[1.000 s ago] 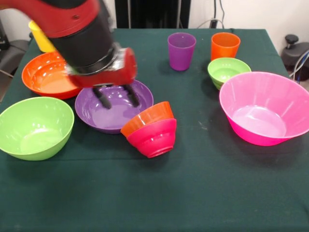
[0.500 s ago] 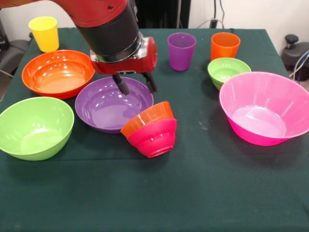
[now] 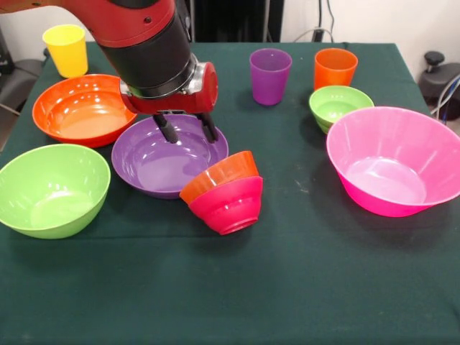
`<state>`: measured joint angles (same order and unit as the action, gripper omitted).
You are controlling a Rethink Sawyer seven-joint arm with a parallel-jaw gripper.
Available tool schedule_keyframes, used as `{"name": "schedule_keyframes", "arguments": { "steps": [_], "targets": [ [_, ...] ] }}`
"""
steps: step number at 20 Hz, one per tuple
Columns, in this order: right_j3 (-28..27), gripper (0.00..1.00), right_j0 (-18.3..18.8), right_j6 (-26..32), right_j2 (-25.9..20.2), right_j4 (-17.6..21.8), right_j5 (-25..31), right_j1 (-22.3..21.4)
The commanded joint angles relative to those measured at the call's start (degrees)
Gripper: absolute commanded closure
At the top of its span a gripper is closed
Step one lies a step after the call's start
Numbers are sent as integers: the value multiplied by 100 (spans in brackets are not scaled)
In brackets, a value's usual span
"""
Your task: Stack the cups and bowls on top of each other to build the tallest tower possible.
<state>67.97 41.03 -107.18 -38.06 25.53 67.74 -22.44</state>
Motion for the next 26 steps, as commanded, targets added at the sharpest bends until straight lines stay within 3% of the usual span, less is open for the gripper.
{"name": "schedule_keyframes", "arguments": {
  "steps": [1, 7, 26],
  "targets": [
    [-96, 0, -333, -505, 377, -94, -341, 355],
    [96, 0, -374, -652, 395, -242, -432, 277],
    [-409, 0, -700, -567, 716, -414, -752, 695]
  ]
}}
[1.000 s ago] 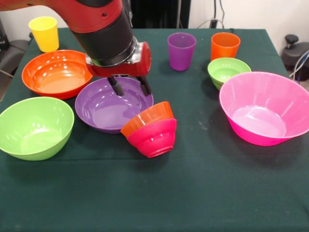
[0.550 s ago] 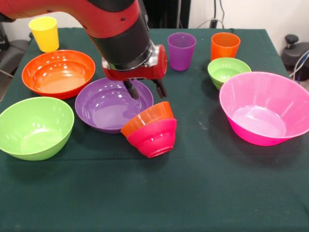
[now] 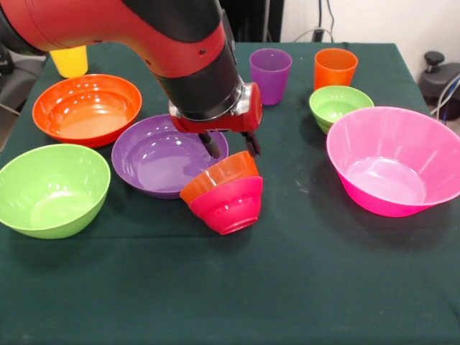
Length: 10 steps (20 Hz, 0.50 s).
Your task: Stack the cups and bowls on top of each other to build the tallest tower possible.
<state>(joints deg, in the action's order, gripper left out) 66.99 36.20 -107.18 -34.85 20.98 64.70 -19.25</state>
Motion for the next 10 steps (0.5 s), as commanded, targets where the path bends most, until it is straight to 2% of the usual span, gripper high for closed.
{"name": "schedule_keyframes", "arguments": {
  "steps": [1, 10],
  "targets": [
    [-365, 0, -235, -552, 405, 46, -434, 398],
    [-483, 0, -268, -484, 441, -19, -411, 462]
  ]
}}
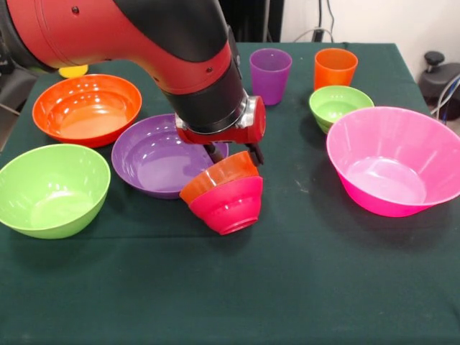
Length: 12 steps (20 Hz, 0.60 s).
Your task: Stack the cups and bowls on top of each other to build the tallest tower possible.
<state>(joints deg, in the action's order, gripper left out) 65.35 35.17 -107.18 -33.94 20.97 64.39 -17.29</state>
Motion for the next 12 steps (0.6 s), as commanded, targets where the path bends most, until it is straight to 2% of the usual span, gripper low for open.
{"name": "schedule_keyframes", "arguments": {
  "steps": [1, 12],
  "targets": [
    [-364, 0, -174, -475, 351, -25, -356, 289],
    [-207, 0, -172, -490, 435, -122, -429, 209]
  ]
}}
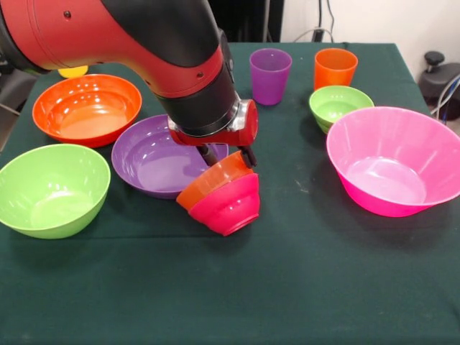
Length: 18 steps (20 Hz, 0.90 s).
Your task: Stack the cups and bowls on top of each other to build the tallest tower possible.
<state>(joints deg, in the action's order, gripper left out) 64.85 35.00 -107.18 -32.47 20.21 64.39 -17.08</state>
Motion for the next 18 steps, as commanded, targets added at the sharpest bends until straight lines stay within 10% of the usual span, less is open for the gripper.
{"name": "schedule_keyframes", "arguments": {
  "steps": [1, 18],
  "targets": [
    [-95, 0, -149, -504, 301, -45, -467, 156],
    [-468, 0, -374, -562, 401, -198, -464, 377]
  ]
}}
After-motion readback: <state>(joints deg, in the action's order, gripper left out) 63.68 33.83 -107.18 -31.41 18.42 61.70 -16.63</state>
